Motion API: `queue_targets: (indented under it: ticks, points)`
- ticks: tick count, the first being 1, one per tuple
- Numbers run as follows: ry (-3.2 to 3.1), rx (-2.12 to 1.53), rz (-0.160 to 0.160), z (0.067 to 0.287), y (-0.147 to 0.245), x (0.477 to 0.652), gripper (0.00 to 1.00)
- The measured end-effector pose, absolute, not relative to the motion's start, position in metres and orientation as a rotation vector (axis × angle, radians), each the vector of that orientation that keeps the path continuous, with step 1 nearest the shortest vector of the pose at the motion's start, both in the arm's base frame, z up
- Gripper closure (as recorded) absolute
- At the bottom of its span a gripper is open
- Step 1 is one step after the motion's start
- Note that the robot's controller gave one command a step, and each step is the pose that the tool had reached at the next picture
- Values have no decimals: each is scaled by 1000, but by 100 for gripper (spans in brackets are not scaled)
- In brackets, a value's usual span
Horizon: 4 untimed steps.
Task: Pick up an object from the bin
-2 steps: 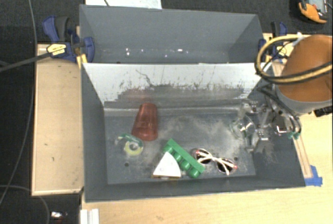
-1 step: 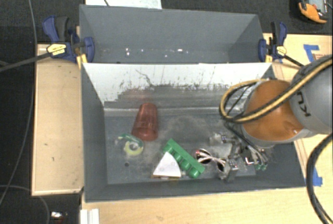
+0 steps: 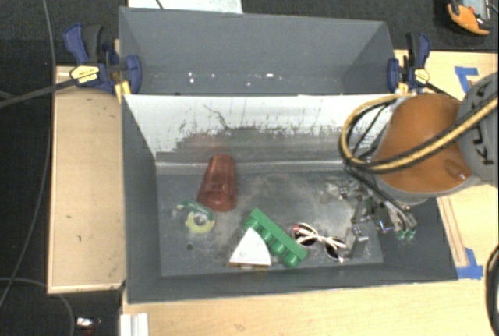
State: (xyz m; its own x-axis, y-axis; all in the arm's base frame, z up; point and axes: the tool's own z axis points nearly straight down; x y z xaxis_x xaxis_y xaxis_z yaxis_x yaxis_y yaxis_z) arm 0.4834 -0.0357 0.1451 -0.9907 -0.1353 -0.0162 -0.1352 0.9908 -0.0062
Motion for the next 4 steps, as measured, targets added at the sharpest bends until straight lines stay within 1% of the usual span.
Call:
queue_targets:
  ticks: [1, 2, 3, 4]
  points:
    - [3140, -163, 1, 100, -47, 477, 0]
    - [3118, -105, -6, 70, -31, 481, 0]
    - [3109, -383, -4, 70, -44, 483, 100]
    - [3109, -385, -4, 70, -44, 483, 100]
